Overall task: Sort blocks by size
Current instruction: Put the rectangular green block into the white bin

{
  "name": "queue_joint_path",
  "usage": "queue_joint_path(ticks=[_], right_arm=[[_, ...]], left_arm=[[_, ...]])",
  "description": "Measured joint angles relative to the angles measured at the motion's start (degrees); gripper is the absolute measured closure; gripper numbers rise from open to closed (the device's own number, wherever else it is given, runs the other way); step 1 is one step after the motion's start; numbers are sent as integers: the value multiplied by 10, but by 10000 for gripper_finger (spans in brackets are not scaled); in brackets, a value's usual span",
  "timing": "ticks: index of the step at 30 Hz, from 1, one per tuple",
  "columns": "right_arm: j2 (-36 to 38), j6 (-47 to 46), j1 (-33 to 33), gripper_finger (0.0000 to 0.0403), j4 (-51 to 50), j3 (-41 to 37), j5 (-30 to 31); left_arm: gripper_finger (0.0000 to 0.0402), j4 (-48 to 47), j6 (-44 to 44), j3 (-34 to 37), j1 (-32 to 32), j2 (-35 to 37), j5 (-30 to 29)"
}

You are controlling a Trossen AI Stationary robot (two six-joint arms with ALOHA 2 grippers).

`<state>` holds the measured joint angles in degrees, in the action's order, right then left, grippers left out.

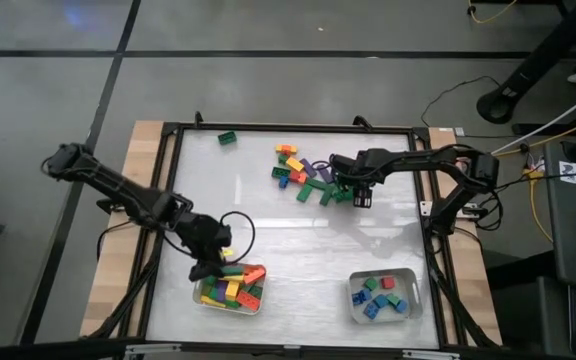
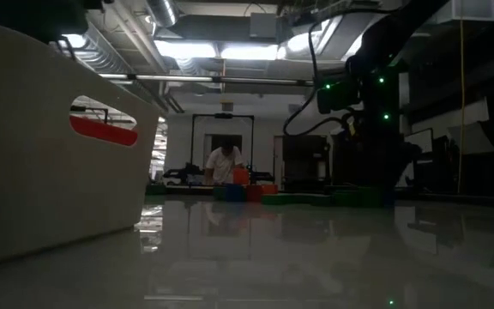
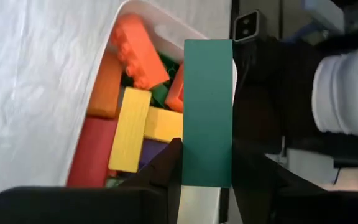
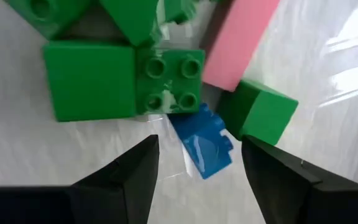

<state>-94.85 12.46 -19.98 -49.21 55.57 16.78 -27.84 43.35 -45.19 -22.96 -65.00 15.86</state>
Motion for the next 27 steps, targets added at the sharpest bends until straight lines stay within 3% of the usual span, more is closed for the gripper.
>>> queue_joint_path(ticks=[8,17,27], right_arm=[[0,-1,-4,174,6,-26,-21],[1,-1,-3,182,35,-45,-62],[1,-1,-3,306,44,-45,-74]], left_arm=[[300,-4,69,0,-42,-16,-20],[300,-4,76,0,-55,-57,-23],[299,-2,123,0,-55,-70,-33]])
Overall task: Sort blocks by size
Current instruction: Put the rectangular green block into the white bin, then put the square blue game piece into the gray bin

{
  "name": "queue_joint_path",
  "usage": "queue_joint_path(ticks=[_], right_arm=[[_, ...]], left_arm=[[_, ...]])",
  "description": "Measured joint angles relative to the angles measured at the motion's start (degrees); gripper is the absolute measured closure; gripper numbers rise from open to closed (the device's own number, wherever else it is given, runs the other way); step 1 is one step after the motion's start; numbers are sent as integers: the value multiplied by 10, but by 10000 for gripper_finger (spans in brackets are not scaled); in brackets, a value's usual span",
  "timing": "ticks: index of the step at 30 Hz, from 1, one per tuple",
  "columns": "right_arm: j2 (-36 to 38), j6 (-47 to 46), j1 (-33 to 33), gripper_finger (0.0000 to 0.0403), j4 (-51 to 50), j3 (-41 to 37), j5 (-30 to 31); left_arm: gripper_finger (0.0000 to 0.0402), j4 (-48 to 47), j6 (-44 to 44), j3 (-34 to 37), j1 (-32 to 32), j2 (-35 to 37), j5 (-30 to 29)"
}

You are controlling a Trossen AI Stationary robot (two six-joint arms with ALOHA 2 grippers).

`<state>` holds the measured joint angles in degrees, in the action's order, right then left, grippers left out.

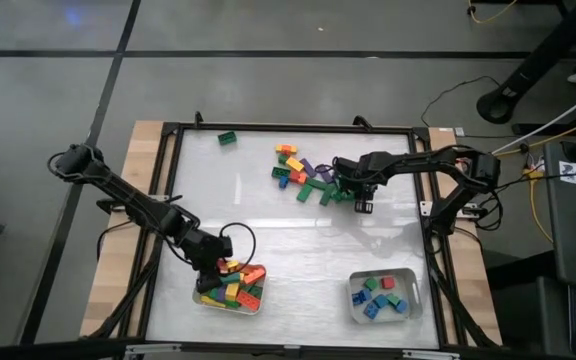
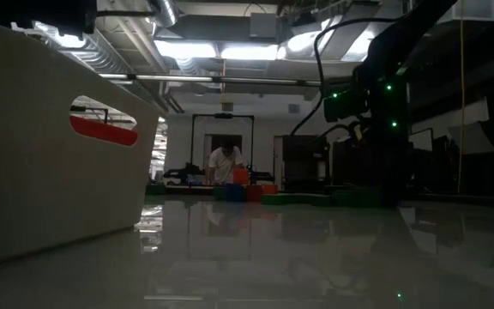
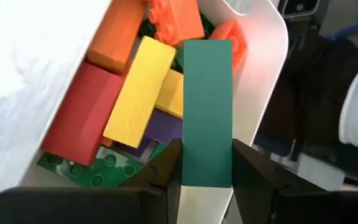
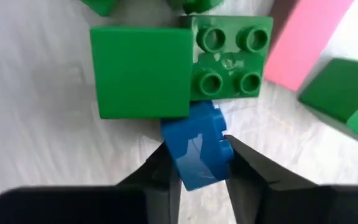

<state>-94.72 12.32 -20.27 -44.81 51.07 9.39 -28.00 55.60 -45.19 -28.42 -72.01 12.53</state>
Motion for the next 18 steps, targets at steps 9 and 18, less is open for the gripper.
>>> queue_joint_path(ticks=[9,18], right_arm=[[1,-1,0,305,1,1,-39],[10,-5,0,310,-35,5,-71]], left_arm=[[251,-1,-3,0,0,0,-14],[211,6,-89,0,2,0,-46]])
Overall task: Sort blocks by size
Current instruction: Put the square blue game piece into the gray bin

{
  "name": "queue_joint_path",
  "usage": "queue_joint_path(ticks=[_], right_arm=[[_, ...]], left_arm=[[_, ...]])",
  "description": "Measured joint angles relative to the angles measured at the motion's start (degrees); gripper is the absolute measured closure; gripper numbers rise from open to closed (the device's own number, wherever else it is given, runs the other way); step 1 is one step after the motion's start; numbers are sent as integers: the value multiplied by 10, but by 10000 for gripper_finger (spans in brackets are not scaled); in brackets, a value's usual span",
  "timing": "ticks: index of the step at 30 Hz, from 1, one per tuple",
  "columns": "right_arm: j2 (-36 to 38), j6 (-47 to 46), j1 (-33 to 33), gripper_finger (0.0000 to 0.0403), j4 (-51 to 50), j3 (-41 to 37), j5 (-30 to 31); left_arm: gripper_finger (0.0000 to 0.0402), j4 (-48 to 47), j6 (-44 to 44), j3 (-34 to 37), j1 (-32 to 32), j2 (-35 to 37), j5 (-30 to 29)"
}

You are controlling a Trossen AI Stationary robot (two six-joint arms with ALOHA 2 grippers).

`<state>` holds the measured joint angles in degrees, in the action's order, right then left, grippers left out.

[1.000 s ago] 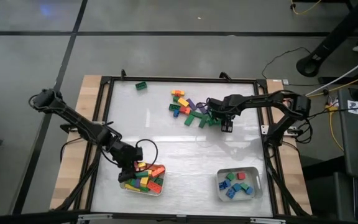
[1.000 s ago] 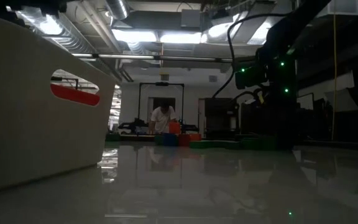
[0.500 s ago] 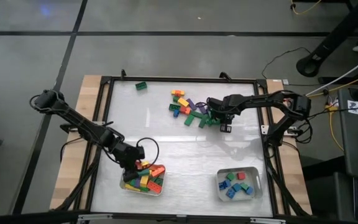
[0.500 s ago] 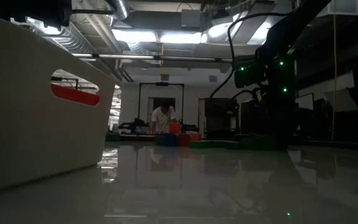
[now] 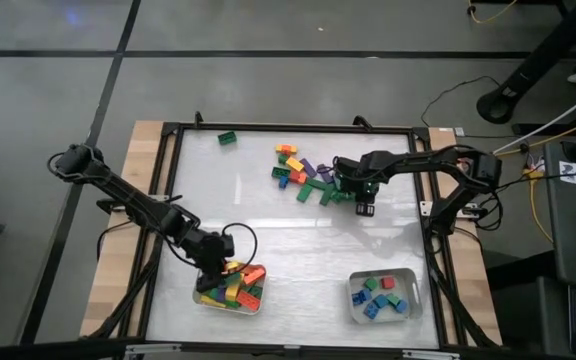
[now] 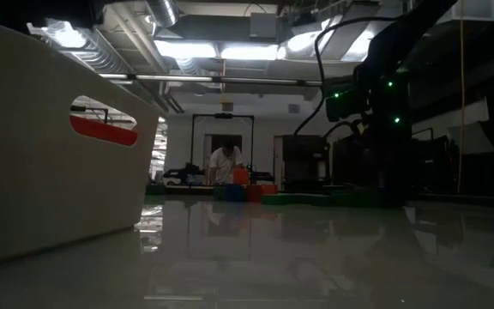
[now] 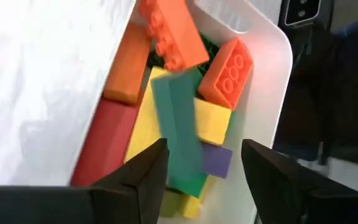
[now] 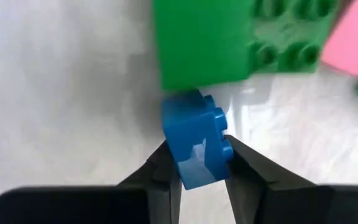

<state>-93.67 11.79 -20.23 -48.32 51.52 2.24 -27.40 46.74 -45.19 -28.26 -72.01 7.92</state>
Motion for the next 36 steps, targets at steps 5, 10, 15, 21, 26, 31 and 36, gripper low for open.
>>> queue_joint_path(ticks=[5,10,15,21,26,31,36], right_arm=[[31,-27,10,306,-54,37,-38],[64,-55,58,300,-110,82,-38],[95,-120,136,310,-163,122,-39],[130,-235,277,297,-174,147,-64],[137,-357,417,307,-151,156,-59],[131,-457,534,295,-117,155,-58],[123,-551,606,265,-104,154,-33]], left_arm=[[216,28,-55,0,26,0,-17],[217,77,-124,0,77,0,-27],[217,125,-172,0,143,0,-77],[217,186,-214,0,214,-2,-163],[217,246,-250,0,254,-16,-183],[217,328,-262,0,279,-59,-209],[217,405,-262,0,296,-116,-235]])
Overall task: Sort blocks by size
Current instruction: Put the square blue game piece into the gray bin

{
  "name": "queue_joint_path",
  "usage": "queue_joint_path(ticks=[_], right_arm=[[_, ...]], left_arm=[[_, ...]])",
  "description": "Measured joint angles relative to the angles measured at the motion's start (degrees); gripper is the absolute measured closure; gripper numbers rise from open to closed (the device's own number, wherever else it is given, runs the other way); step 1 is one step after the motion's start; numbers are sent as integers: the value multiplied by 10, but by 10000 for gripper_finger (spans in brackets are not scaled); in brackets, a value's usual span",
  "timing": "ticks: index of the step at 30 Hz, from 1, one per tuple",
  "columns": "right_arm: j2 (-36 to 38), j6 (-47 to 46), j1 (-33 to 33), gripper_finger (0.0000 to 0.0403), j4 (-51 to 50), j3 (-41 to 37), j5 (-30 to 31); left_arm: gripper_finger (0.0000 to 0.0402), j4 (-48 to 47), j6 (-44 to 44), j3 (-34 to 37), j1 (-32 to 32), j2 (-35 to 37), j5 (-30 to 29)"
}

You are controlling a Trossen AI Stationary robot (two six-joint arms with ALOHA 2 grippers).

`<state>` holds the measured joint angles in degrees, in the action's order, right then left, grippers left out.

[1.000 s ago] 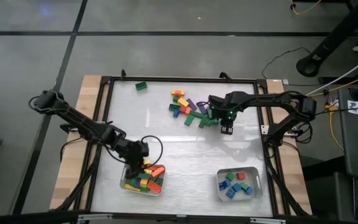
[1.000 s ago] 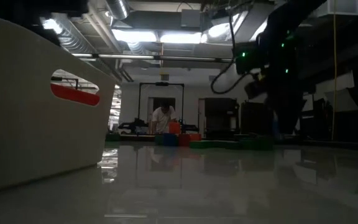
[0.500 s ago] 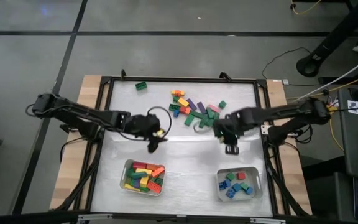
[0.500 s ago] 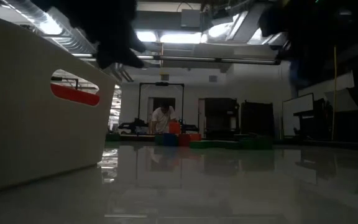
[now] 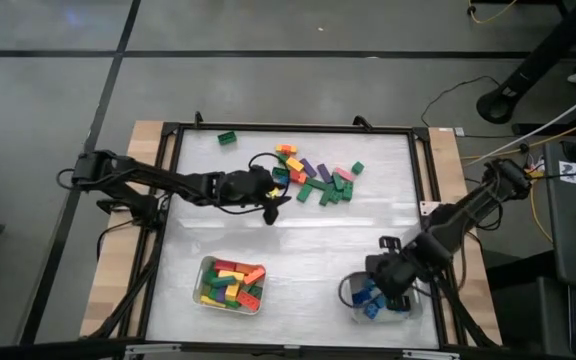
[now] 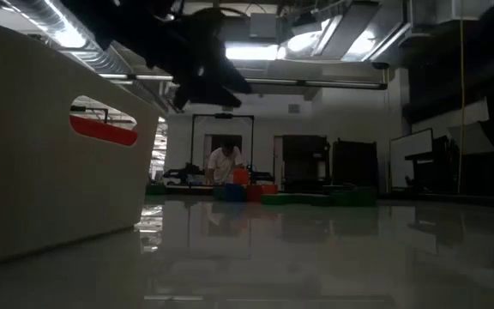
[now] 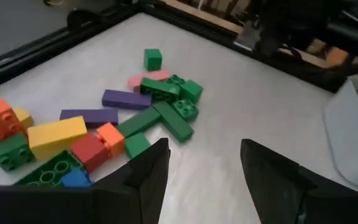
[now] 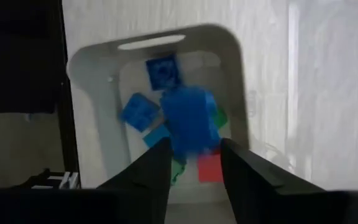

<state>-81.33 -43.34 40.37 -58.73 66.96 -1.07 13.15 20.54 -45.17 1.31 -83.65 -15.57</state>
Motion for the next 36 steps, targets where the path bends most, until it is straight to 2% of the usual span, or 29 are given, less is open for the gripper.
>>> queue_joint_path(ticks=[6,11,17,23,36], right_arm=[[-4,-29,43,253,7,0,5],[-3,-29,43,252,7,0,6],[-3,-27,43,251,7,0,32],[-3,-27,43,251,7,0,46],[-3,-6,43,251,7,0,67]], left_arm=[[217,45,2,0,16,-67,-37],[217,41,18,0,30,-118,-73],[217,42,20,0,45,-167,-77],[217,43,24,0,63,-186,-115],[217,42,64,0,73,-186,-116]])
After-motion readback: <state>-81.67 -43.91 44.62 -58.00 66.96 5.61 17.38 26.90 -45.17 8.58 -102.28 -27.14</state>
